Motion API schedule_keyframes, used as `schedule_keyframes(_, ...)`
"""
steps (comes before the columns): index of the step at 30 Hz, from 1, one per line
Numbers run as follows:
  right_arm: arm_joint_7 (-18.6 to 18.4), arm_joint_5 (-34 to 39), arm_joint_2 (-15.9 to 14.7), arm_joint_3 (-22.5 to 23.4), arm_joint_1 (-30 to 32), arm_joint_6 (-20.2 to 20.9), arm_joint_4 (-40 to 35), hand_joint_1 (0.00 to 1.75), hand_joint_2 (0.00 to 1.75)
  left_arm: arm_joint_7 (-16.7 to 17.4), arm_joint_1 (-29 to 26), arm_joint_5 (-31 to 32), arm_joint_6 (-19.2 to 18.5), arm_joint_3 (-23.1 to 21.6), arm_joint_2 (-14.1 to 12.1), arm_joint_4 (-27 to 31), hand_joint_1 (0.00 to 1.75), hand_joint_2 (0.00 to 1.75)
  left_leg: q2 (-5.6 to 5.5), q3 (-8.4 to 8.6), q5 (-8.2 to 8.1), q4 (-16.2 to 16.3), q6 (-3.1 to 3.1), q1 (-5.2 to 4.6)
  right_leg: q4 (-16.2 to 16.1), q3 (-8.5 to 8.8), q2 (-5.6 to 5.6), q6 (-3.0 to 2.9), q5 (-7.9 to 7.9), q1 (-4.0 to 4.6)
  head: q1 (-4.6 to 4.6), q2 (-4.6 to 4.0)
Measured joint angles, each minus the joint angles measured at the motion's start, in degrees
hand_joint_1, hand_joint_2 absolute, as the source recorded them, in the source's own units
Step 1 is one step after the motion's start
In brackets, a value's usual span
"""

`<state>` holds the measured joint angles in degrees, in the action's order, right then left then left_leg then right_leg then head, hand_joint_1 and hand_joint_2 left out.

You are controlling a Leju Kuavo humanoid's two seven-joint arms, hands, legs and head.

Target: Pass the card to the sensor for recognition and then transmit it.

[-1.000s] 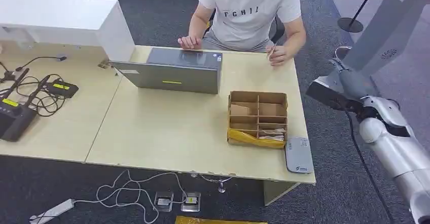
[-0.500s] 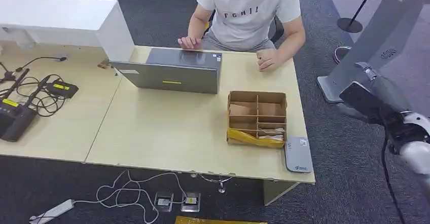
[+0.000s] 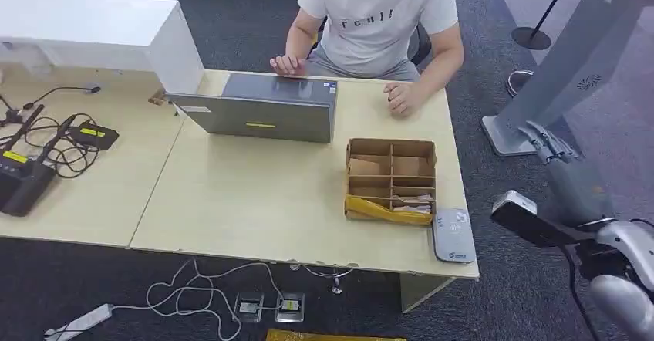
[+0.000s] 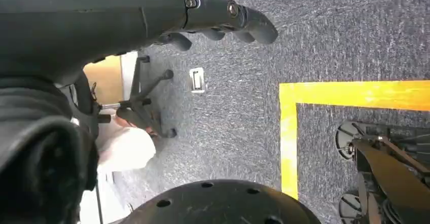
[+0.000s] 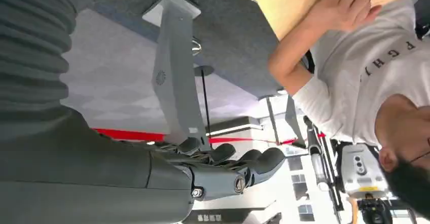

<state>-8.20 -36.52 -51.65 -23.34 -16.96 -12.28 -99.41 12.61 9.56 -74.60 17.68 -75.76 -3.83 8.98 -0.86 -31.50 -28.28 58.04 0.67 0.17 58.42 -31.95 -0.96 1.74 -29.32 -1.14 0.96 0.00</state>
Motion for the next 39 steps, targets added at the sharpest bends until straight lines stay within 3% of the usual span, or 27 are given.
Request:
schedule_keyframes(19, 0.87, 0.83, 5.14, -8.28, 0.23, -2.08, 1.73, 0.00, 1.75, 0.15, 0.08, -0.66, 1.66, 0.00, 1.20, 0.00, 0.00, 0.00, 0.00, -0.03, 0.00, -0.01, 0.00, 0.03, 0.01, -0.01, -0.01, -0.01, -0.01, 0.02, 0.02, 0.00)
schedule_keyframes(30, -0.28, -0.74, 12.13, -12.89, -0.54, -4.46, 6.69, 0.00, 1.75, 0.57, 0.13, -0.98, 2.19, 0.02, 1.64, 0.00, 0.00, 0.00, -0.01, -0.03, 0.02, -0.01, -0.03, 0.06, 0.03, 0.00, -0.02, -0.02, -0.01, 0.05, 0.02, 0.00)
schedule_keyframes(36, 0.64, -6.03, 16.13, -13.75, -1.80, -9.90, 10.32, 0.00, 1.75, 0.70, 0.13, -0.98, 2.18, 0.00, 1.66, 0.00, 0.00, 0.00, 0.00, -0.03, 0.02, -0.01, -0.04, 0.06, 0.03, 0.00, -0.01, -0.02, -0.01, 0.05, 0.00, 0.00)
schedule_keyframes(39, 0.87, -7.30, 18.12, -14.07, -2.30, -10.47, 12.29, 0.00, 1.75, 0.68, 0.14, -0.98, 2.14, 0.00, 1.66, 0.00, 0.00, 0.00, 0.00, -0.03, 0.02, -0.01, -0.04, 0.07, 0.03, 0.00, -0.02, -0.02, -0.01, 0.05, 0.02, 0.00)
